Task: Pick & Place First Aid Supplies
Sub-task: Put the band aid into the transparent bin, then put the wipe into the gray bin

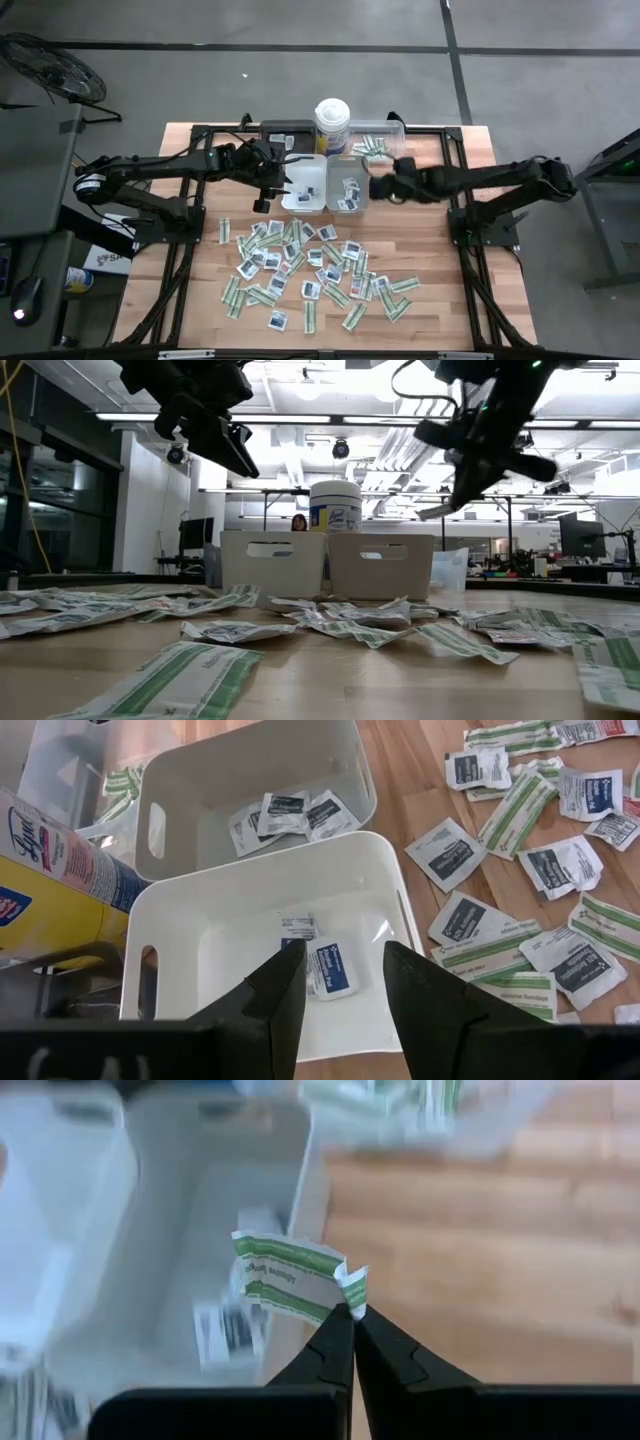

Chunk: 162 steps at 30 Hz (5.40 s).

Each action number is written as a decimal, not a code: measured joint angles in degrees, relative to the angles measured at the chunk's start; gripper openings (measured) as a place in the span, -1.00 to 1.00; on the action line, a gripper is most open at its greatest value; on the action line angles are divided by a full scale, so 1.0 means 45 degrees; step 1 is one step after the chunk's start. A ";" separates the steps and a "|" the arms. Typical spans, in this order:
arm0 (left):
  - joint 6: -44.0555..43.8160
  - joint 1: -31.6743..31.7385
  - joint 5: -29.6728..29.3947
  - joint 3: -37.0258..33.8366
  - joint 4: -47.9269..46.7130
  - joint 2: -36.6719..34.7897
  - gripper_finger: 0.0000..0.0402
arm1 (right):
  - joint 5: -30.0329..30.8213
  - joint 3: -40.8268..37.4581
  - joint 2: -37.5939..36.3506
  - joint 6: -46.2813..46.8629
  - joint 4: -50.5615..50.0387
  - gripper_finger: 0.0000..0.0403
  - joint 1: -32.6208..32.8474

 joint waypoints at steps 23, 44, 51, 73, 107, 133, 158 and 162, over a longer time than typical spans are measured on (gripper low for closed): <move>0.0000 0.0000 0.0000 0.0000 0.0011 0.0000 -0.34 | -0.0791 0.0024 0.1823 -0.0871 0.6479 -1.00 -0.5166; -0.0134 0.0000 -0.0047 0.0000 -0.0003 0.0000 -0.34 | -0.1130 0.0024 0.4906 0.4754 0.8097 -1.00 -0.5870; -0.0136 0.0000 -0.0044 0.0000 0.0000 0.0000 -0.34 | -0.1219 0.0019 0.4902 0.4540 0.8408 -0.99 -0.6087; -0.0141 0.0000 -0.0049 0.0000 0.0000 0.0000 -0.34 | -0.1883 0.0019 0.4609 0.1393 0.8379 -0.55 -0.6089; -0.0820 0.0000 0.0228 0.0000 0.0010 -0.0005 -0.34 | -0.2990 0.0019 -0.1245 -0.7239 0.5044 -0.55 -0.2343; -0.4178 -0.2658 -0.0861 -0.0005 0.0779 0.0002 -0.34 | -0.1665 0.0015 -0.1326 -0.7688 0.3464 -0.68 0.3116; -0.7193 -0.5927 -0.3022 -0.0010 0.5312 0.2646 -0.34 | -0.2415 0.0015 0.1038 -0.8786 0.3813 -0.99 0.6378; -0.7097 -0.5951 -0.2902 -0.0005 0.5254 0.2540 -0.34 | -0.4102 0.0015 0.2263 -1.0482 0.4672 -0.96 0.5685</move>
